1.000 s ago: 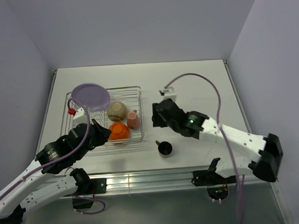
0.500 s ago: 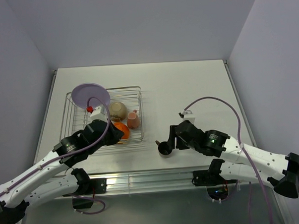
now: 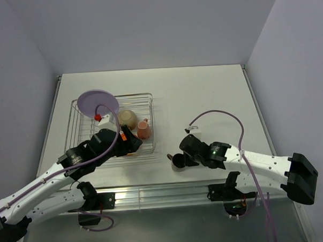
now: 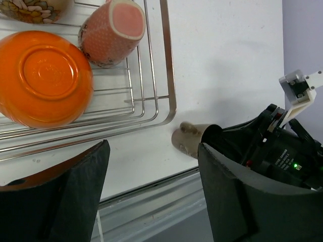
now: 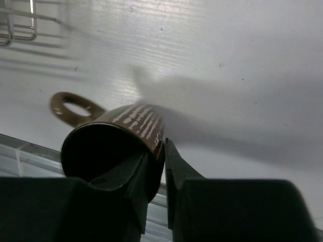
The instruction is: Load the mixed dishes into the dish rack
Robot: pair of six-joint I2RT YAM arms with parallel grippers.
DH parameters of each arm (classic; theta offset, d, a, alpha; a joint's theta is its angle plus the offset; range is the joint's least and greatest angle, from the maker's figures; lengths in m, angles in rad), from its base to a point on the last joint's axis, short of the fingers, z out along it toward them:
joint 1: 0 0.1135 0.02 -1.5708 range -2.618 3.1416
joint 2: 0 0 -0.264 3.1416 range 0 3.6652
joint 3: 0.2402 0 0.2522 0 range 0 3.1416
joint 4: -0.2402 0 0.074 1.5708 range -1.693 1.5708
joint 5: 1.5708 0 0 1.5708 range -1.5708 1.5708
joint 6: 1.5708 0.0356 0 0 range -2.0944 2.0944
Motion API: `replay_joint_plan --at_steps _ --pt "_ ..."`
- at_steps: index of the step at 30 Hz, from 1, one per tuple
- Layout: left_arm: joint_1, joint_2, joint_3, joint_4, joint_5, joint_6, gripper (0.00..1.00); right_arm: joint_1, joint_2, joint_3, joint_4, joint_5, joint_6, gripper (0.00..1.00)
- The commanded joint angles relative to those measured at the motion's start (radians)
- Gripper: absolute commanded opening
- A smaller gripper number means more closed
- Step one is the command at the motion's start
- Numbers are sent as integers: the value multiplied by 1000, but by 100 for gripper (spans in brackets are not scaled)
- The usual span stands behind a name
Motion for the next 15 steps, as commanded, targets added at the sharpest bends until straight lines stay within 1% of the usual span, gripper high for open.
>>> replay_joint_plan --at_steps 1,2,3,7,10,15 --pt "2 -6 23 24 6 19 79 8 14 11 50 19 5 18" --pt "2 -6 21 24 6 21 80 6 14 14 47 28 6 10" --pt "2 -8 20 30 9 22 81 6 10 19 42 32 6 0" --pt "2 -3 17 41 17 25 82 14 -33 48 3 71 9 0" --pt "2 12 18 69 48 28 81 23 -84 69 -30 98 5 0" --pt "-12 61 6 165 166 13 77 101 -153 112 -60 178 -12 0"
